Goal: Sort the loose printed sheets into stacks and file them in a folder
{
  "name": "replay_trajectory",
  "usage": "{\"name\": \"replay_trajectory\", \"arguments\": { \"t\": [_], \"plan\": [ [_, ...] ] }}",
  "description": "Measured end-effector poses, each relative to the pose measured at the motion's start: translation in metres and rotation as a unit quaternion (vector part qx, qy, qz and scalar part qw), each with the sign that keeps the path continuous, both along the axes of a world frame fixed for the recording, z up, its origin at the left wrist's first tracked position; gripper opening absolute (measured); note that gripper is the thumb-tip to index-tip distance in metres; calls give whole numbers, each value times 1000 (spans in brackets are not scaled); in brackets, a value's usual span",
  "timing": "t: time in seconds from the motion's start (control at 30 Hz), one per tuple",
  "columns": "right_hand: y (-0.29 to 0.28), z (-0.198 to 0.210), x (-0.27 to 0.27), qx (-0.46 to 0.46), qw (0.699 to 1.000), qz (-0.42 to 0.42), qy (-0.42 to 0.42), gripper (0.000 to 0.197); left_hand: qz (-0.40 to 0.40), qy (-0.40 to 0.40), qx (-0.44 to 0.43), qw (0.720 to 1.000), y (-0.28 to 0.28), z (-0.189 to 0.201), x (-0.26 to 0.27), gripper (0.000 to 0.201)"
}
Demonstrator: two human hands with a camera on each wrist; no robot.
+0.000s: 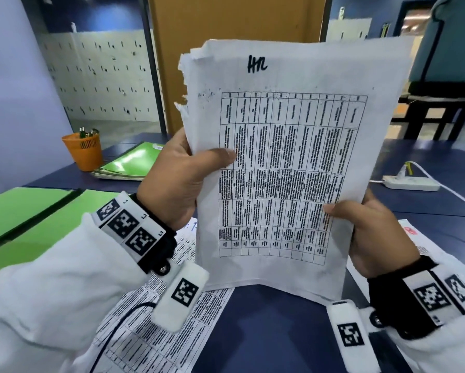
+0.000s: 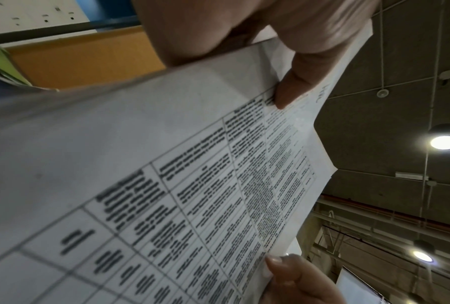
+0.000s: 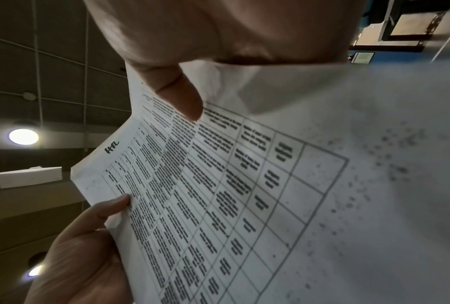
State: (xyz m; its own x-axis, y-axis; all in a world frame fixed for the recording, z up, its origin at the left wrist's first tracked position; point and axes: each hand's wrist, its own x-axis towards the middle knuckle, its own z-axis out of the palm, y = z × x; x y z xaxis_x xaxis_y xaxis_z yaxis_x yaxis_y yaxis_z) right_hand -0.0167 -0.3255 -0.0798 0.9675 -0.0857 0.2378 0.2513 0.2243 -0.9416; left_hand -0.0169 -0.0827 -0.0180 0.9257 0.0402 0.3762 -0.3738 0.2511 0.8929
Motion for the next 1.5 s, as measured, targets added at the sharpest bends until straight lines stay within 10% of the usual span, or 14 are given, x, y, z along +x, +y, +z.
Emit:
{"name": "replay_trajectory", "arguments": {
  "t": [0.77,1.1,1.5],
  "plan": [
    [-1,14,-11,-66,993,-29,-97,37,-19,-24,-9,999,12,13,10,55],
    [5,8,-13,-186,979,-57,-60,61,-16,87,53,995,9,-54,8,59],
    [27,-1,-20,-228,961,-120,-105,32,83,34,77,993,-5,-78,10,42]
  ]
}}
